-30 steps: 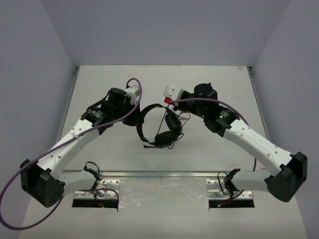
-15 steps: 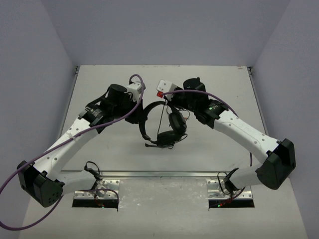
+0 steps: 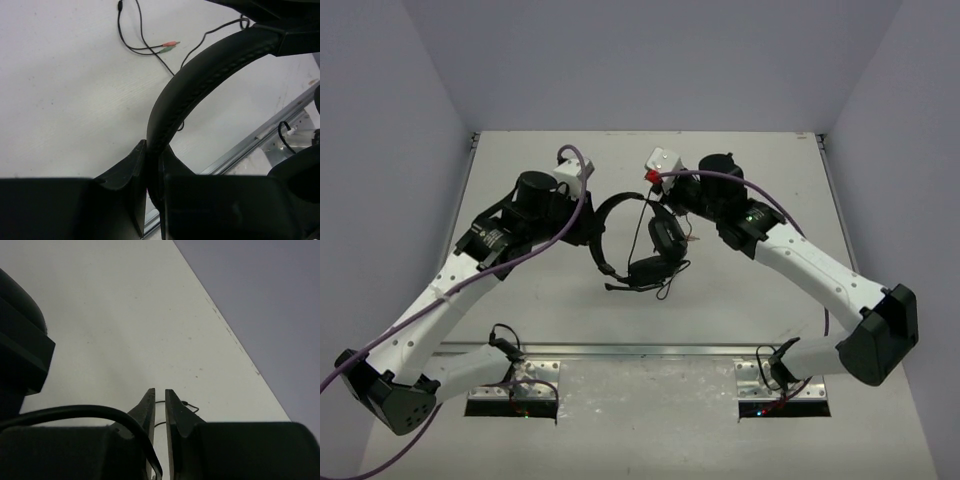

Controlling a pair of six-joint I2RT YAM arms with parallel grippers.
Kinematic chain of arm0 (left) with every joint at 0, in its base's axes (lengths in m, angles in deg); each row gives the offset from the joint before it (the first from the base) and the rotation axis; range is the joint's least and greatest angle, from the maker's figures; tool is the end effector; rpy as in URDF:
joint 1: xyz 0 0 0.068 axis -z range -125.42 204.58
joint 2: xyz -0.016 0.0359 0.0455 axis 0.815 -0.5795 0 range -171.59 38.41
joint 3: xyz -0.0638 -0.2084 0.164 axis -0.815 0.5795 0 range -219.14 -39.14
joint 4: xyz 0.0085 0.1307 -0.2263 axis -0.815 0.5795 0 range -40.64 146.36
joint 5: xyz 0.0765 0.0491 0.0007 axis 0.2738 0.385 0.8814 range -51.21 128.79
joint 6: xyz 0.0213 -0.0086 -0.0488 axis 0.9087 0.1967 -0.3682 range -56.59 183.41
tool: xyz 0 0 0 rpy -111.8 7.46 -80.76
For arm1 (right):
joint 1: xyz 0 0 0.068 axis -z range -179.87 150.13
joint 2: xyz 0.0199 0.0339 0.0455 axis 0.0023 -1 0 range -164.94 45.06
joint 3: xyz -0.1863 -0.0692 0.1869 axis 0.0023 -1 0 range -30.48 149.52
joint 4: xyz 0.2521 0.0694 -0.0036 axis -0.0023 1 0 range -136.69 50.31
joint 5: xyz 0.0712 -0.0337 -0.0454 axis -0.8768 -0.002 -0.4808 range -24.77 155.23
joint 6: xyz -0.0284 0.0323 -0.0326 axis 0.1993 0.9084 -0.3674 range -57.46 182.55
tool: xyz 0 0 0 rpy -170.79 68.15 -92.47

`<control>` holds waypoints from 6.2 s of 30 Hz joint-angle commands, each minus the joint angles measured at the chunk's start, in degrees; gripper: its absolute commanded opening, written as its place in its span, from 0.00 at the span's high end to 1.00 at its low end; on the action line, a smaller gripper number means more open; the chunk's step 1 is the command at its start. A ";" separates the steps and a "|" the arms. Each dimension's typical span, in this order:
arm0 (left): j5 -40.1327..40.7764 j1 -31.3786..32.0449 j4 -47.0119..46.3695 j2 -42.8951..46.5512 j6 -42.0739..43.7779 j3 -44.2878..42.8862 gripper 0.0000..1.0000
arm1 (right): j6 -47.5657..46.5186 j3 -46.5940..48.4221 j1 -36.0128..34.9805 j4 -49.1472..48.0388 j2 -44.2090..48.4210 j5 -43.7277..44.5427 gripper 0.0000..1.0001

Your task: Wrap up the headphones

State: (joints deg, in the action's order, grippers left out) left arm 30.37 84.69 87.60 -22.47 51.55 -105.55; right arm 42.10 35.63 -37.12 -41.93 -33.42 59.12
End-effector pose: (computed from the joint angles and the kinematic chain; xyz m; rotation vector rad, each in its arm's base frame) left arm 0.1890 -0.1157 0.3684 0.4344 2.1488 -0.5791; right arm 0.2557 0.1992 0.3461 -0.9706 1.6088 0.3016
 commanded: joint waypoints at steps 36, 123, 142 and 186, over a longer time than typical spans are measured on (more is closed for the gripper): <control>31.77 0.83 2.53 -7.91 -27.79 -44.48 1.00 | 51.90 -19.52 3.15 -66.19 -15.30 -32.56 0.96; 25.47 -14.18 -6.25 -12.15 -26.45 -7.83 1.00 | 1.44 14.96 -10.99 16.09 6.30 6.39 0.99; 41.66 -27.11 3.07 -18.92 -45.71 -28.33 1.00 | 14.47 -9.69 -47.55 8.51 7.91 27.47 0.99; 21.44 8.46 2.89 4.02 -5.54 11.66 1.00 | -24.38 28.03 -7.93 12.48 -3.52 22.38 0.99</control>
State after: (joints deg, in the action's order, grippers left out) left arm 54.74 89.48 89.39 -17.86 42.37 -91.37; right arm 17.92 62.53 -48.64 -23.99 -36.22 83.64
